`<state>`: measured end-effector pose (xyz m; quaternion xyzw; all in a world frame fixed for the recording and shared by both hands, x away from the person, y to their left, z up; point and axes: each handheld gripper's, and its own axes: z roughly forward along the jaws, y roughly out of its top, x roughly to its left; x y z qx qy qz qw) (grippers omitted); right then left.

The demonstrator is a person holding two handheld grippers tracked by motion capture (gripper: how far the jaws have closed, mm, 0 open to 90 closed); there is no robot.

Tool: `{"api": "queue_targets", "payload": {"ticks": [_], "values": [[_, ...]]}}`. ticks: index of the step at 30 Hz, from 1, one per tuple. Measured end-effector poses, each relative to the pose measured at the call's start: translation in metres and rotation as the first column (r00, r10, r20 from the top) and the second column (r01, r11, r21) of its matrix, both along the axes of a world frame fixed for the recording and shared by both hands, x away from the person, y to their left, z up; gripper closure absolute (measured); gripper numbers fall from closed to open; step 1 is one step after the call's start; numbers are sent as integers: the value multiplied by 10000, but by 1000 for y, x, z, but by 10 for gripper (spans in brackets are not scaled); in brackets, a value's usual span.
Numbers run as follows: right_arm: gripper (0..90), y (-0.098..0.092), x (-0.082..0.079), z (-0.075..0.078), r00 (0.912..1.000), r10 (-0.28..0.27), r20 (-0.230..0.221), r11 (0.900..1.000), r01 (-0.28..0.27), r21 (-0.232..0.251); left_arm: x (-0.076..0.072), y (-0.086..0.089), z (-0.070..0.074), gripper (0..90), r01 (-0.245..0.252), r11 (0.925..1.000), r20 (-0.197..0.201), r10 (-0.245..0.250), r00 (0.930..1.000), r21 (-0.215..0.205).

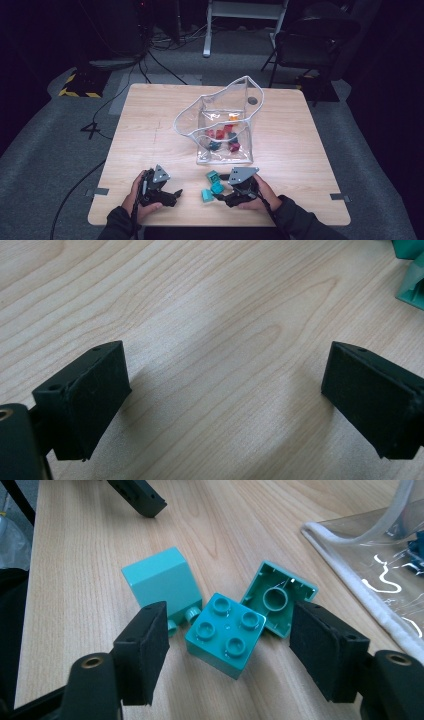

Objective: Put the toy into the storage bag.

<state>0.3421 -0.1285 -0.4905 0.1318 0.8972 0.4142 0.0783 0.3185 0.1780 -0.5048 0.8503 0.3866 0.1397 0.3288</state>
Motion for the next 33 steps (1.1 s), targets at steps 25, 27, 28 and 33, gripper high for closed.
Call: {"api": "queue_targets", "payload": {"ticks": [25, 27, 28, 33], "values": [[594, 1, 7, -13, 9973, -675, -283, 9977, 678, 98, 0, 0, 0, 54, 3, 10000, 2, -3, 10000, -5], [594, 1, 7, -13, 9973, -687, -271, 9976, 689, 89, 0, 0, 0, 54, 4, 10000, -2, -4, 10000, -14], [594, 1, 7, -13, 9973, -684, -272, 9976, 687, 95, 0, 0, 0, 54, 0, 10000, -4, 0, 10000, -15], [595, -1, 7, -13, 9975, -660, -259, 9978, 661, 60, 0, 0, 0, 55, 2, 10000, -2, -2, 10000, -8]]}}
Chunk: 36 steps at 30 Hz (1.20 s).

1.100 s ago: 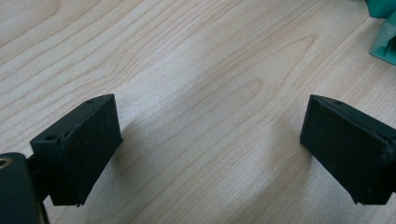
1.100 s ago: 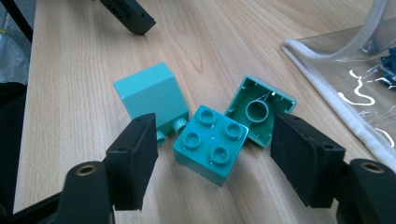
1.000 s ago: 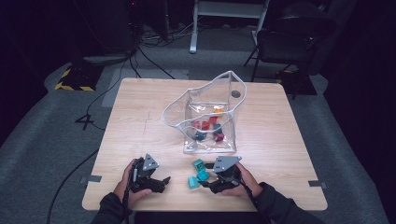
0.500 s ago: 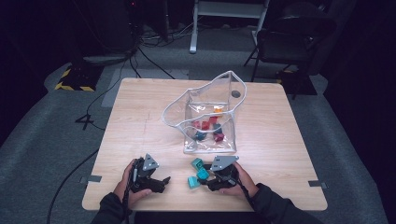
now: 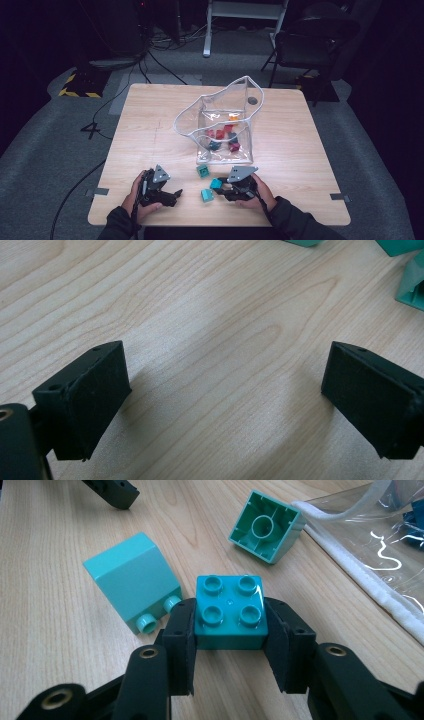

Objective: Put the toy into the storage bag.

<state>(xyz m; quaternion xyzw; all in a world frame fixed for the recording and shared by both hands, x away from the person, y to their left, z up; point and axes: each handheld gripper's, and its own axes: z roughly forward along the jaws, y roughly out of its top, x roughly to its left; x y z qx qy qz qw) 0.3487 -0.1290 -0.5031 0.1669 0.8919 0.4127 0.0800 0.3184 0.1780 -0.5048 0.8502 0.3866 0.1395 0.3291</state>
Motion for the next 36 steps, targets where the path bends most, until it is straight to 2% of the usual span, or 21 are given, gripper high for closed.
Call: {"api": "queue_targets", "payload": {"ticks": [4, 14, 19, 36], "values": [[595, -4, 2, 1, 10000, -64, -64, 10000, 64, 66, 0, 0, 0, 54, 2, 10000, -4, -2, 10000, 0], [596, -12, 2, 7, 9997, -127, 231, 9997, 122, 216, 0, 0, 0, 54, -3, 10000, -5, 3, 10000, -5], [596, -17, 3, 13, 9996, -172, 222, 9986, 160, 500, 0, 0, 0, 54, 5, 10000, -10, -5, 10000, -13], [596, -36, 6, 37, 9971, -462, 603, 9930, 393, 1110, 0, 0, 0, 54, 1, 10000, -10, -1, 10000, -11]]}}
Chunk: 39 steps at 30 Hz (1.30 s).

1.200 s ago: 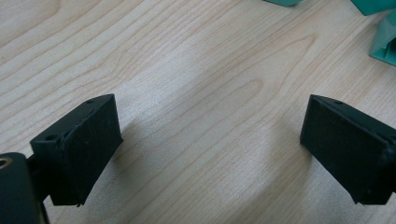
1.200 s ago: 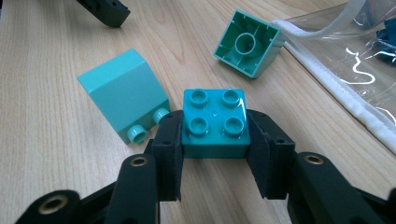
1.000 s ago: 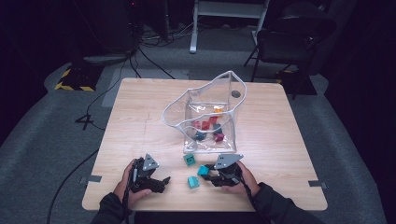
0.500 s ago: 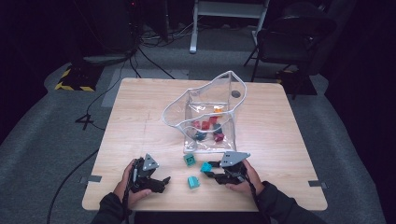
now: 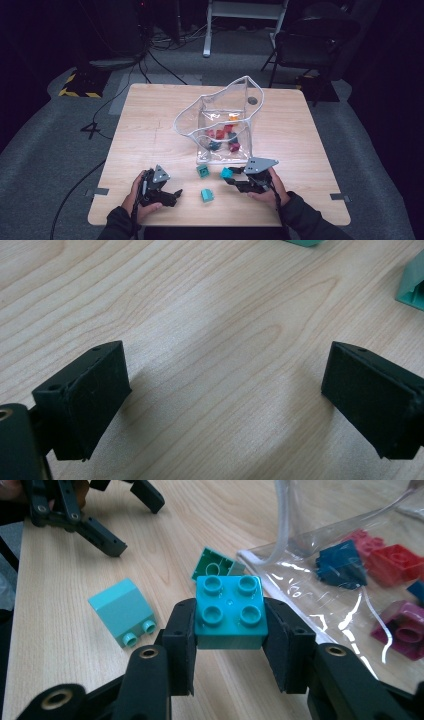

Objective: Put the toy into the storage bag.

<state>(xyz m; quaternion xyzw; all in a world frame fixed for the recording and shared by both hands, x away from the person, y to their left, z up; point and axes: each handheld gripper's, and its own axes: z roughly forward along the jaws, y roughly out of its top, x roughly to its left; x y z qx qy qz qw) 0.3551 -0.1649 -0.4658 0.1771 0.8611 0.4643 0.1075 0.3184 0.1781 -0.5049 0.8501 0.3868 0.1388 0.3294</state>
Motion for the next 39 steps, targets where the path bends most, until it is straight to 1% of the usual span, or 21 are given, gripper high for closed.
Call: {"api": "queue_targets", "payload": {"ticks": [5, 9, 12, 15, 17, 20, 22, 25, 28, 34, 36, 38, 39], "values": [[596, -9, -1, 13, 9996, -145, 239, 9996, 139, 244, 0, 0, 0, 54, 3, 10000, -1, -3, 10000, 5], [596, -17, -2, 21, 9991, -294, 296, 9986, 281, 439, 0, 0, 0, 54, 6, 10000, 7, -6, 10000, 7], [596, -19, -4, 27, 9984, -398, 395, 9982, 379, 471, 0, 0, 0, 54, -8, 10000, 14, 8, 10000, 8], [596, -21, -6, 34, 9977, -411, 532, 9980, 385, 496, 0, 0, 0, 54, -6, 10000, 4, 6, 10000, 9], [596, -23, -6, 38, 9979, -371, 538, 9979, 341, 553, 0, 0, 0, 54, 2, 10000, 11, -2, 10000, 4], [596, -26, -7, 50, 9976, -398, 569, 9968, 357, 713, 0, 0, 0, 53, -2, 10000, 11, 2, 10000, 10], [596, -27, -7, 58, 9967, -410, 696, 9964, 355, 776, 0, 0, 0, 52, -15, 10000, 7, 14, 10000, 27], [596, -28, -5, 70, 9951, -444, 879, 9968, 382, 704, 0, 0, 0, 52, -1, 10000, -12, 1, 10000, 30], [596, -29, -3, 86, 9938, -462, 1009, 9963, 385, 770, 0, 0, 0, 49, 18, 10000, -43, -17, 10000, 31], [596, -30, 0, 115, 9881, -504, 1454, 9957, 384, 838, 0, 0, 0, 49, 3, 10000, -33, -3, 10000, 35], [596, -31, 3, 126, 9873, -544, 1492, 9940, 394, 1019, 0, 0, 0, 49, -1, 10000, -33, 1, 10000, 29], [596, -31, 5, 134, 9813, -722, 1785, 9922, 525, 1130, 0, 0, 0, 50, 3, 10000, -39, -3, 10000, 35], [596, -31, 8, 138, 9809, -761, 1791, 9912, 548, 1207, 0, 0, 0, 50, 15, 10000, -36, -15, 10000, 31]]}}
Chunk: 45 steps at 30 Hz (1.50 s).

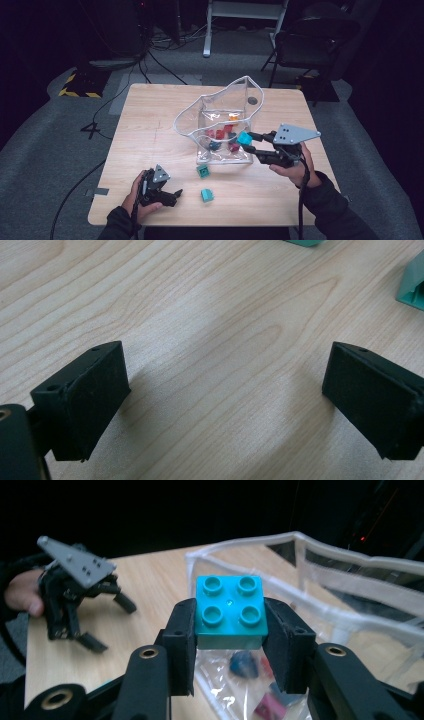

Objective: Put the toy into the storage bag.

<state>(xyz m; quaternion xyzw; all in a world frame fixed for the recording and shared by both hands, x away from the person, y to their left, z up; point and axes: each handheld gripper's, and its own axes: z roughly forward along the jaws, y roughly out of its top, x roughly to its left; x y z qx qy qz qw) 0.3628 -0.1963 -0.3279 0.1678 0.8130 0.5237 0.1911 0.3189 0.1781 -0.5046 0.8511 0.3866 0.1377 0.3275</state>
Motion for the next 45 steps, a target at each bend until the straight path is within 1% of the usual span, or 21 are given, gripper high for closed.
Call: {"api": "queue_targets", "payload": {"ticks": [5, 6, 8, 10, 12, 15, 17, 19, 21, 23, 24, 26, 28, 32, 35, 36, 38, 40, 41, 43, 45], "values": [[596, 1, 14, 18, 9992, -322, 217, 9992, 317, 224, 0, 0, 0, 49, -3, 10000, -2, 3, 10000, -3], [596, 1, 16, 21, 9993, -343, 147, 9989, 338, 330, 0, 0, 0, 49, -14, 10000, 2, 14, 10000, 1], [596, 1, 21, 27, 9983, -534, 227, 9981, 526, 313, 0, 0, 0, 49, -4, 10000, 0, 4, 10000, -5], [596, 0, 24, 32, 9981, -598, 148, 9975, 592, 383, 0, 0, 0, 49, -13, 10000, 3, 13, 10000, 2], [596, 0, 27, 36, 9963, -792, 325, 9965, 783, 302, 0, 0, 0, 49, -14, 10000, 2, 14, 10000, 0], [596, 1, 32, 40, 9947, -952, 396, 9952, 941, 281, 0, 0, 0, 50, 1, 10000, 1, -1, 10000, -1], [596, 1, 37, 41, 9936, -1075, 361, 9939, 1065, 281, 0, 0, 0, 49, -4, 10000, -2, 4, 10000, -4], [596, 2, 44, 43, 9905, -1316, 411, 9912, 1308, 207, 0, 0, 0, 49, 1, 10000, 1, -1, 10000, -3], [596, 1, 54, 44, 9885, -1486, 295, 9887, 1479, 241, 0, 0, 0, 49, 4, 10000, 3, -4, 10000, 2], [596, 1, 63, 45, 9848, -1707, 309, 9852, 1701, 218, 0, 0, 0, 49, -5, 10000, 5, 5, 10000, 5], [596, 0, 68, 46, 9844, -1747, 223, 9843, 1741, 284, 0, 0, 0, 49, -12, 10000, 2, 12, 10000, -1], [596, 0, 77, 47, 9790, -2025, 213, 9792, 2021, 205, 0, 0, 0, 49, 3, 10000, 1, -3, 10000, -3], [596, 0, 86, 48, 9772, -2123, 81, 9769, 2120, 271, 0, 0, 0, 50, -2, 10000, 0, 2, 10000, -5], [596, 4, 101, 48, 9690, -2468, 134, 9691, 2468, 15, 0, 0, 0, 50, -6, 10000, 7, 6, 10000, 6], [596, 6, 110, 47, 9658, -2593, 42, 9658, 2593, -10, 0, 0, 0, 50, -14, 10000, 5, 14, 10000, 0], [596, 6, 112, 46, 9634, -2682, 6, 9634, 2682, -14, 0, 0, 0, 49, -6, 10000, -1, 6, 10000, -3], [596, 8, 116, 44, 9554, -2954, -75, 9553, 2952, -143, 0, 0, 0, 49, -3, 10000, 0, 3, 10000, -2], [596, 8, 119, 42, 9520, -3057, -153, 9521, 3055, -136, 0, 0, 0, 49, 5, 10000, 1, -5, 10000, 0], [596, 9, 122, 40, 9488, -3154, -200, 9489, 3151, -160, 0, 0, 0, 50, -14, 10000, 0, 14, 10000, 2], [596, 10, 126, 38, 9480, -3167, -305, 9485, 3164, -135, 0, 0, 0, 49, -14, 10000, -4, 14, 10000, -3], [596, 12, 130, 36, 9450, -3252, -352, 9456, 3247, -192, 0, 0, 0, 50, -5, 10000, -3, 5, 10000, 2]]}}
